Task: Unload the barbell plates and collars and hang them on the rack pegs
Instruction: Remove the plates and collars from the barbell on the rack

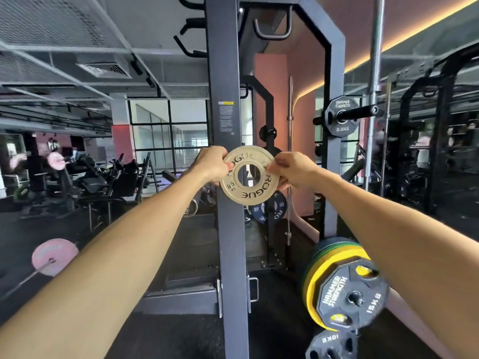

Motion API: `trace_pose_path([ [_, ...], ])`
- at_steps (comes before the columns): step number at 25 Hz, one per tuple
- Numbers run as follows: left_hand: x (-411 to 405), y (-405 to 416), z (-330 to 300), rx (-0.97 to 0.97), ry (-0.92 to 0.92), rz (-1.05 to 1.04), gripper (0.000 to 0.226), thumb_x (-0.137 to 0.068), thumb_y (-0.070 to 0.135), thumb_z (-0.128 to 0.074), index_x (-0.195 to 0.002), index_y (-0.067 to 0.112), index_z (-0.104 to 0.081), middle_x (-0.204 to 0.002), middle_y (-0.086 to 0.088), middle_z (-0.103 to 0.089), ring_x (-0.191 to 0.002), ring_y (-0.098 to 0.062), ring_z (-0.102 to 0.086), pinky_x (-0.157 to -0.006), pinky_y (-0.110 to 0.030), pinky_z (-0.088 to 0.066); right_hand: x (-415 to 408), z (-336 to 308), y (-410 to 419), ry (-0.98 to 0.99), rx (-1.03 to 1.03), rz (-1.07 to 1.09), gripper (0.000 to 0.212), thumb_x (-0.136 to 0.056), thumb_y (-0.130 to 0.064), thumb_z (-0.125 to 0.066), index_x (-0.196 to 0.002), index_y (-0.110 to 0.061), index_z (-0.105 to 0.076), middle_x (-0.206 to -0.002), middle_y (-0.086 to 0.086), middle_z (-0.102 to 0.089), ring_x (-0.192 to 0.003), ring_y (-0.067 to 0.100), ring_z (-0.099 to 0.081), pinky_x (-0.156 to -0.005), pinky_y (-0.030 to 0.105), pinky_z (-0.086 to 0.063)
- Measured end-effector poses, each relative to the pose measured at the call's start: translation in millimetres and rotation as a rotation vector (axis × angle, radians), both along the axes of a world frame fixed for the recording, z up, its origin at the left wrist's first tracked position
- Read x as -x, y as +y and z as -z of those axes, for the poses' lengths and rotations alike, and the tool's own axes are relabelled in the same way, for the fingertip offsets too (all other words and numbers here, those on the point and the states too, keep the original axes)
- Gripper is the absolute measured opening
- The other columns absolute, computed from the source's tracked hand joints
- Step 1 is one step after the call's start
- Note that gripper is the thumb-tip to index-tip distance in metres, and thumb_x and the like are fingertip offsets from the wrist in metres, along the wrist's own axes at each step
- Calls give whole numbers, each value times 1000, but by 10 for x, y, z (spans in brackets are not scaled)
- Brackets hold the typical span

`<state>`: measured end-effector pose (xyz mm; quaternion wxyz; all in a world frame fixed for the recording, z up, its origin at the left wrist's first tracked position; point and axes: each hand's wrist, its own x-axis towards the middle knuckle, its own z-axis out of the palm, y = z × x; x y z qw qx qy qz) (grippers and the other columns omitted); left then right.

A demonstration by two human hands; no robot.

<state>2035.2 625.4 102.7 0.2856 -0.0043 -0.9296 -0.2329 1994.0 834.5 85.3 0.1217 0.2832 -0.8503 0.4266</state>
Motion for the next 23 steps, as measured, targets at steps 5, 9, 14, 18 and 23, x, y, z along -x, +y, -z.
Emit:
trace_pose_path([
  [5,643,834,-16,-13,16,65,4,-95,17,-62,-94,13,-62,-101,-12,-67,-84,-30,-70,-68,-42,-62,610,-3,840,-4,6,41,24,-97,-21,-56,-111,-2,-59,-94,13,-72,-72,20,-72,-57,26,-60],
  [9,1193,1466,6,-29,3,119,7,-94,16,-63,-95,10,-66,-103,-15,-68,-78,-30,-71,-65,-40,-62,1071,21,1507,6,-30,95,24,-97,-22,-55,-112,-5,-59,-98,13,-72,-76,23,-73,-65,31,-62],
  [14,1857,2211,27,-15,-2,216,11,-95,20,-62,-98,9,-65,-96,-12,-69,-78,-27,-71,-73,-41,-61,1541,68,2282,-20,4,165,17,-98,-21,-55,-105,-7,-60,-96,13,-71,-78,27,-72,-71,38,-61],
  [18,2451,2833,60,-15,-2,286,5,-95,17,-62,-92,13,-60,-97,-10,-65,-81,-27,-69,-66,-39,-62,1965,102,2890,-11,6,230,10,-98,-19,-54,-104,-13,-59,-91,8,-71,-78,26,-73,-70,37,-62],
  [23,3182,3421,58,-17,16,327,8,-95,17,-62,-88,13,-62,-95,-10,-66,-74,-24,-68,-59,-34,-61,2604,111,3490,-24,31,267,15,-98,-18,-54,-104,-5,-59,-89,12,-70,-74,25,-71,-66,32,-62],
])
